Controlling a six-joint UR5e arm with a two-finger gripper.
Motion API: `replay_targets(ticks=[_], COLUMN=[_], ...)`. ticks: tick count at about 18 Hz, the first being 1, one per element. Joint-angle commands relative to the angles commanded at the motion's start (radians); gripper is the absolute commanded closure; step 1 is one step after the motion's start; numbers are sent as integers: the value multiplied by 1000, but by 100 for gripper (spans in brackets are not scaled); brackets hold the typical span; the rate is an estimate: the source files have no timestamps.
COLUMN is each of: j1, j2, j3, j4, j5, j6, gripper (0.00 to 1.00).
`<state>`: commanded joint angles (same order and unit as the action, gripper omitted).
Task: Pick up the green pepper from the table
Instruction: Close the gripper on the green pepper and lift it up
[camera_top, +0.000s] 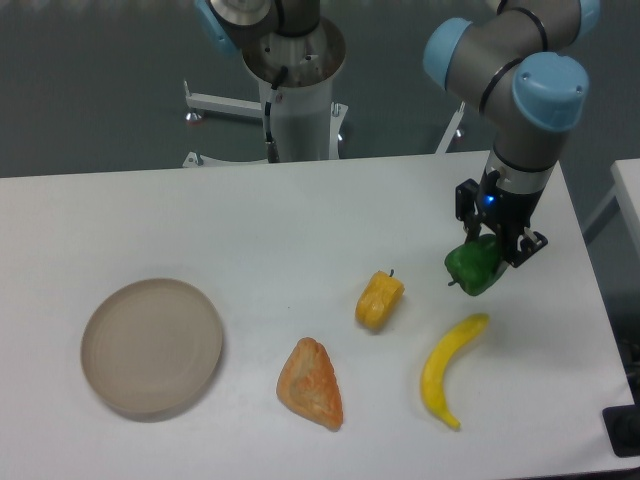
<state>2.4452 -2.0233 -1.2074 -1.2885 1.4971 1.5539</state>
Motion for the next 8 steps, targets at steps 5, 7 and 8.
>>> replay_targets(ticks=[5,7,8], j1=[-38,-43,-43], j2=[-26,-38,-41], j3=[28,37,38], j4=[5,8,8], j5=[31,29,29], j6=[-23,-37,-35], gripper=[60,60,60])
